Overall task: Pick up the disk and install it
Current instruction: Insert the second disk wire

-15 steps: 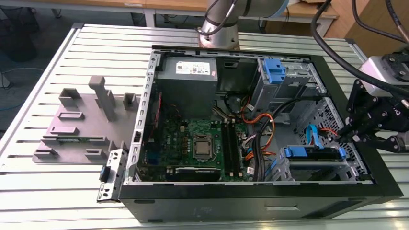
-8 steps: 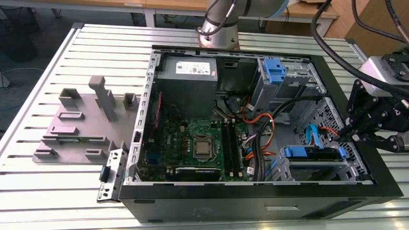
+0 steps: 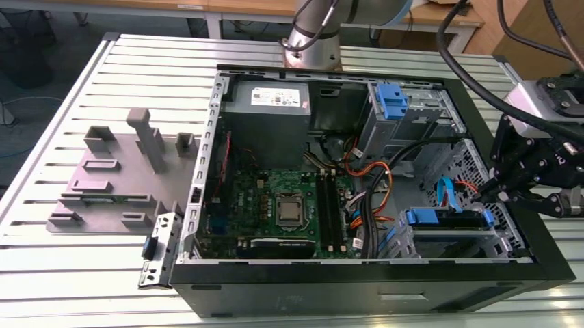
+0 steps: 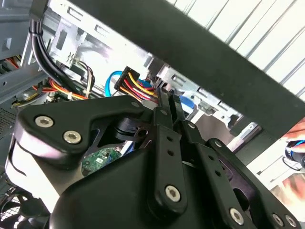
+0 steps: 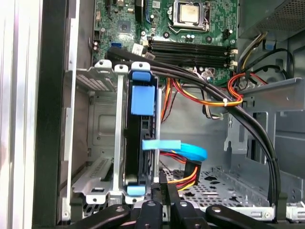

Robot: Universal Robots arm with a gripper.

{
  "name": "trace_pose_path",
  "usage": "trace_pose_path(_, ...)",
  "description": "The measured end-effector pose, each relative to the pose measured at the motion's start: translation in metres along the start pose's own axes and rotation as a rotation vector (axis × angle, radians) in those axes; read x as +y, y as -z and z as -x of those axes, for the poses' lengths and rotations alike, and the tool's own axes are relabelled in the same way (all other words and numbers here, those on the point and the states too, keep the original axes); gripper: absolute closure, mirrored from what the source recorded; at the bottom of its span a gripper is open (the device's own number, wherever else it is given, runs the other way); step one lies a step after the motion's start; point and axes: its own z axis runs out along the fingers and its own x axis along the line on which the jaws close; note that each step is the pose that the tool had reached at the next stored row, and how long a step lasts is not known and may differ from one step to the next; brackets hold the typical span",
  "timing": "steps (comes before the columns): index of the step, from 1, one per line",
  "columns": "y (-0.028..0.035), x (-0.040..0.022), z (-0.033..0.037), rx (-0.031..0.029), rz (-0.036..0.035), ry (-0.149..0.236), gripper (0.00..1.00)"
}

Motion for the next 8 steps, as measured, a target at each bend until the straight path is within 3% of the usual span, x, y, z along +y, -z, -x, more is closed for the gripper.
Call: trace_pose_path(8, 0.0008, 0.0064, -0.0089, 0.0002, -0.0052, 0.000, 0.84)
